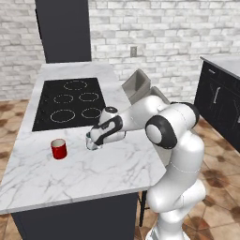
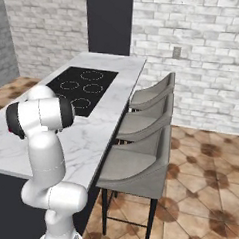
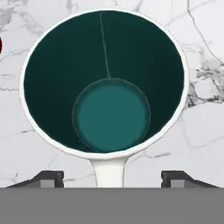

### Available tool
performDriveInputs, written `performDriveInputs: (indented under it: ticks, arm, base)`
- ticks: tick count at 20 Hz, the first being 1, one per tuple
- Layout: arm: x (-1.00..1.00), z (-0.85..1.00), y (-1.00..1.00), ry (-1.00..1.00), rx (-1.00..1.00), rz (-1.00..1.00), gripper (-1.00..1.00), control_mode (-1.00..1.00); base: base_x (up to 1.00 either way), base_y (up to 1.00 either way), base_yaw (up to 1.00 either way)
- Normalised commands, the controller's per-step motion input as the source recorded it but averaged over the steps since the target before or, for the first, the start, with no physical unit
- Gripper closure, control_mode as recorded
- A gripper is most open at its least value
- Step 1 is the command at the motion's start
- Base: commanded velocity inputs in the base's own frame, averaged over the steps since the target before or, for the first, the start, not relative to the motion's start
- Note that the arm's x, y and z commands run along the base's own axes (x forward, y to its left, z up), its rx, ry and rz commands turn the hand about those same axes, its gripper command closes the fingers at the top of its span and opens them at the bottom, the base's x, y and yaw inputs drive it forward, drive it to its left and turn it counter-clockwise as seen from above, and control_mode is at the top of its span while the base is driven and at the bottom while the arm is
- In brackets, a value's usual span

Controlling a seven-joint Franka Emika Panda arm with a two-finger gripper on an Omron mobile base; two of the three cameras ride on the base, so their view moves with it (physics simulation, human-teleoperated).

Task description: Clear the mugs and bowl far away from the sink.

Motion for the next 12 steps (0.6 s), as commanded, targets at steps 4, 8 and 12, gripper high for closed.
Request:
performDriveInputs:
  ticks: [4,8,12]
  arm:
    - [0.00,0.00,0.04,0.00,0.00,0.01,-1.00,-1.00]
    - [-0.18,0.22,0.01,0.00,-0.01,0.00,-1.00,-1.00]
    - [-0.40,0.61,0.05,0.00,-0.03,0.00,-1.00,-1.00]
  base:
    - [0.00,0.00,0.00]
    - [0.00,0.00,0.00]
    - [0.00,0.00,0.00]
